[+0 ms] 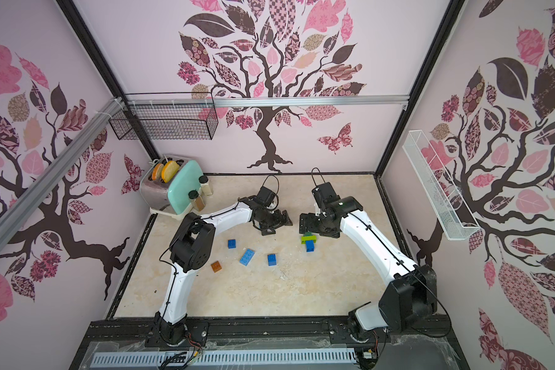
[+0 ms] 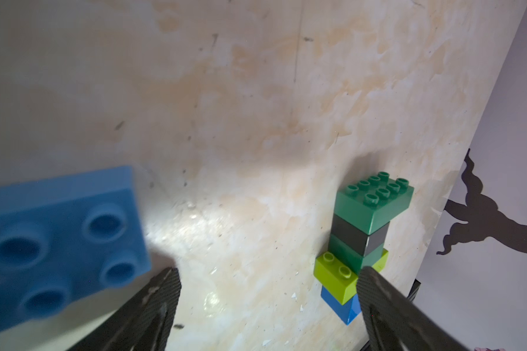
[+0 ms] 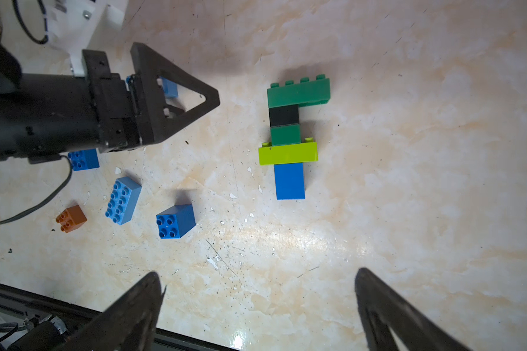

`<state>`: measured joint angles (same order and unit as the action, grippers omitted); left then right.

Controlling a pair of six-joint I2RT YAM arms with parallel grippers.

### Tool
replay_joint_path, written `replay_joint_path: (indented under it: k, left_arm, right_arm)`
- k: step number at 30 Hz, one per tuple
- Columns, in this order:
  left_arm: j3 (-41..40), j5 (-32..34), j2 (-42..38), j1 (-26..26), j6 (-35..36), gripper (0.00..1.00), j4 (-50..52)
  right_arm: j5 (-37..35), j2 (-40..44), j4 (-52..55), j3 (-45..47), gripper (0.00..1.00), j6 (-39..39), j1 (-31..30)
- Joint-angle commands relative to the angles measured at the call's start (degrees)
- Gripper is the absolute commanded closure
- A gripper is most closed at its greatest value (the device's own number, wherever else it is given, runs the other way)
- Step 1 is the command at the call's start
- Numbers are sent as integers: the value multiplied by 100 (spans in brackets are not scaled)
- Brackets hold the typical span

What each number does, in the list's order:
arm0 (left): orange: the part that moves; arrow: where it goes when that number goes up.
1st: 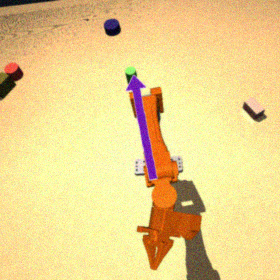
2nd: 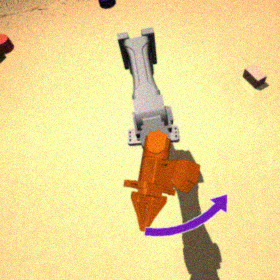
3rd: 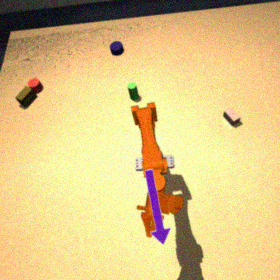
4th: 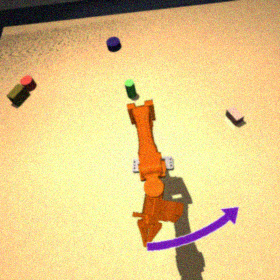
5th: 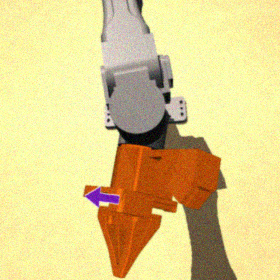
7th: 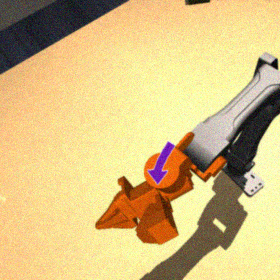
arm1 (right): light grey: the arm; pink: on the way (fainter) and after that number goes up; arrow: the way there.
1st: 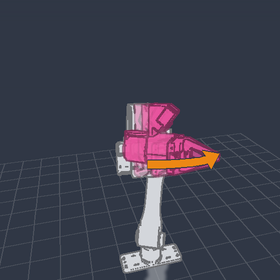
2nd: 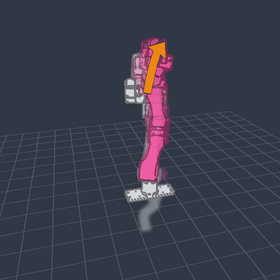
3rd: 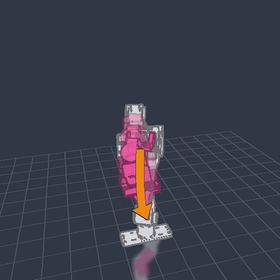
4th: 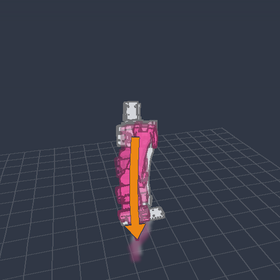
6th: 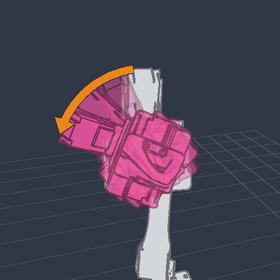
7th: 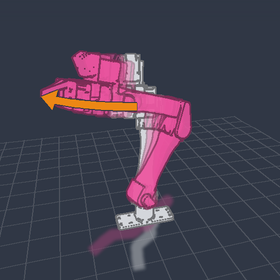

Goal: Assemble the letter f with lego
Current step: Adjust the lego brick at the center of the board, then pick up the lego brick from the center of the board.

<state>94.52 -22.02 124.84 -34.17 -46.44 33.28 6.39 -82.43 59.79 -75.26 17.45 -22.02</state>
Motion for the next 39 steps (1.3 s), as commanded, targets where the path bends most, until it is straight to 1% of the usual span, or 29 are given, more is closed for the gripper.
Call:
replay_joint_path:
  k: [1,3,7,11,14,17,20,25,31,39]
  left_arm:
    - [-724,212,-1038,181,158,4,428]
    - [-1324,157,-1744,361,262,2,480]
    - [-2356,-88,-3037,968,600,2,720]
    - [-2791,-112,-3921,1314,978,2,1219]
    - [-3130,-323,-4453,1559,1001,2,1454]
    - [-3475,-304,-4903,1649,1012,2,1533]
    - [-3701,-342,-5096,1677,1068,2,1706]
    - [-3800,-392,-5213,1674,1150,2,2009]
    - [-3934,-260,-5235,1677,1249,2,2174]
    - [-3927,-111,-5103,1677,1470,2,2371]
  right_arm:
    - [-23,-249,-172,-192,1,-65,-29]
    - [-71,-442,-283,-310,1,-40,-106]
    - [-155,-1114,-504,-833,1,-64,-448]
    - [-239,-2124,-529,-1662,1,-70,-853]
    - [-71,-2829,-581,-2282,1,76,-1004]
    - [0,-3399,-676,-2776,1,224,-1137]
    - [52,-3922,-694,-3281,1,341,-1248]
    - [-161,-4554,-848,-3739,2,653,-1338]
    - [-340,-4927,-1255,-3809,5,820,-1476]
    - [-717,-5140,-1687,-3640,9,932,-1610]
